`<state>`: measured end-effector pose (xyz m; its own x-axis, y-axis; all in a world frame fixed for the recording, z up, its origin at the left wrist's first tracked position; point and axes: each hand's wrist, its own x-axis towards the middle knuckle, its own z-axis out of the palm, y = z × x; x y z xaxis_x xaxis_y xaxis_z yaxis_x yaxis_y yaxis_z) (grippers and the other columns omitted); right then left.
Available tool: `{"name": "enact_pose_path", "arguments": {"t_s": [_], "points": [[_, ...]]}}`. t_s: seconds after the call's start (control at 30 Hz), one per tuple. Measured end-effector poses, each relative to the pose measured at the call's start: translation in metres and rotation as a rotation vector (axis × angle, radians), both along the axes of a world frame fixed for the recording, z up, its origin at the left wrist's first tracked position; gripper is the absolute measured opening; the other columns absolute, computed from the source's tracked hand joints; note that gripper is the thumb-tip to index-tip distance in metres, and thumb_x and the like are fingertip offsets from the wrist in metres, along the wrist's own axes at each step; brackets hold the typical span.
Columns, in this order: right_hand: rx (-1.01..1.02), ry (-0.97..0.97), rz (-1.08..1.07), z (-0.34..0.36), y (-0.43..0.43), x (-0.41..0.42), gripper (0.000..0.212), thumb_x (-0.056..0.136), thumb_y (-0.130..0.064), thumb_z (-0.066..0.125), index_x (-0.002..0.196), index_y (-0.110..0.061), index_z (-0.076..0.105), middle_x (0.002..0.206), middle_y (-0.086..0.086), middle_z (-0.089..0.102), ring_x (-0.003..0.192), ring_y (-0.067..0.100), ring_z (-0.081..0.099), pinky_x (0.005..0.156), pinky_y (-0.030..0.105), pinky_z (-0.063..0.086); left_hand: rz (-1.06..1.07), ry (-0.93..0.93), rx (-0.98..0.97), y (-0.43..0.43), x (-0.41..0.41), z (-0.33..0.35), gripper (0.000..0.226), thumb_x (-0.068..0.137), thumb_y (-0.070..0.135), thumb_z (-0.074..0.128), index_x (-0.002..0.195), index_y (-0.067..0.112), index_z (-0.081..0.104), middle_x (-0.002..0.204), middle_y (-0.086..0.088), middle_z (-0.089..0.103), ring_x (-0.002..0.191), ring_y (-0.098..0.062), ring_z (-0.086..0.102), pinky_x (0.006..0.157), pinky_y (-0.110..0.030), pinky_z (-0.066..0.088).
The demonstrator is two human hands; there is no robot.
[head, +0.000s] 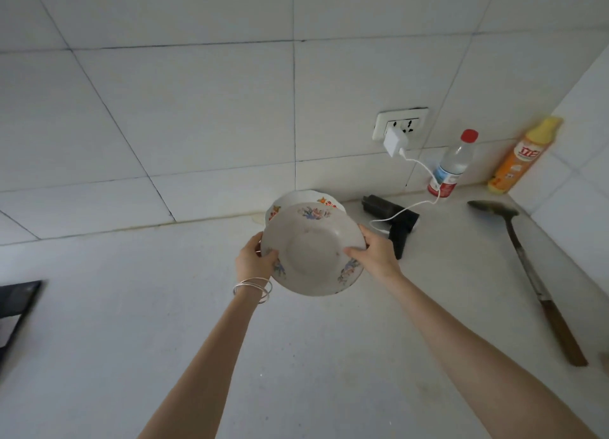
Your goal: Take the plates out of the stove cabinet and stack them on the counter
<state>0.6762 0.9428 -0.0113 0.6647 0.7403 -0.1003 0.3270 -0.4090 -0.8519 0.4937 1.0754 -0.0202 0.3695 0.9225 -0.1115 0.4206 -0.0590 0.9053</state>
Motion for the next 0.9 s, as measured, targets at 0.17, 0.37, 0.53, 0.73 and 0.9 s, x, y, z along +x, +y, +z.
{"name": "enact_pose_path", "arguments": {"t_s": [0.17, 0.37, 0.53, 0.73, 0.9], "points": [[-0.067, -0.06, 0.024, -0.025, 0.035, 0.033, 0.048, 0.072, -0.021, 0.072, 0.118, -0.024, 0.06, 0.1, 0.002, 0.071, 0.091, 0.019, 0.065, 0.079, 0.041, 0.054, 0.008, 0.072, -0.01, 0.034, 0.025, -0.016, 0.035, 0.076, 0.001, 0.063, 0.111, 0.009, 0.063, 0.086, -0.003, 0.06, 0.077, -0.019, 0.053, 0.054, -0.017, 0.032], [-0.128, -0.054, 0.073, -0.036, 0.061, 0.055, 0.044, 0.078, -0.018, 0.07, 0.121, -0.013, 0.059, 0.105, 0.008, 0.069, 0.09, 0.019, 0.064, 0.06, 0.022, 0.046, 0.043, 0.157, -0.039, 0.058, 0.042, -0.032, 0.037, 0.076, 0.007, 0.066, 0.112, 0.014, 0.065, 0.086, -0.005, 0.062, 0.081, -0.022, 0.057, 0.067, -0.023, 0.036], [-0.179, -0.195, 0.096, -0.044, 0.072, 0.063, 0.045, 0.079, -0.029, 0.068, 0.122, -0.019, 0.058, 0.099, 0.005, 0.071, 0.085, 0.018, 0.064, 0.061, 0.026, 0.049, 0.043, 0.23, 0.025, 0.07, 0.05, -0.046, 0.037, 0.077, 0.014, 0.065, 0.114, 0.016, 0.063, 0.093, -0.011, 0.06, 0.086, -0.028, 0.057, 0.071, -0.025, 0.036], [-0.3, -0.399, 0.08, -0.05, 0.082, 0.069, 0.058, 0.085, -0.046, 0.057, 0.137, -0.026, 0.04, 0.093, 0.003, 0.07, 0.084, 0.019, 0.065, 0.063, 0.033, 0.054, 0.077, 0.288, 0.079, 0.074, 0.058, -0.06, 0.046, 0.084, 0.029, 0.061, 0.129, 0.026, 0.052, 0.104, -0.012, 0.047, 0.077, -0.019, 0.048, 0.069, -0.027, 0.038], [-0.421, -0.587, 0.079, -0.051, 0.09, 0.074, 0.065, 0.088, -0.054, 0.048, 0.142, -0.024, 0.03, 0.098, 0.006, 0.069, 0.091, 0.023, 0.064, 0.063, 0.031, 0.048, 0.071, 0.301, 0.128, 0.077, 0.062, -0.061, 0.044, 0.084, 0.03, 0.061, 0.127, 0.026, 0.053, 0.106, -0.011, 0.047, 0.08, -0.023, 0.053, 0.067, -0.028, 0.042]]}}
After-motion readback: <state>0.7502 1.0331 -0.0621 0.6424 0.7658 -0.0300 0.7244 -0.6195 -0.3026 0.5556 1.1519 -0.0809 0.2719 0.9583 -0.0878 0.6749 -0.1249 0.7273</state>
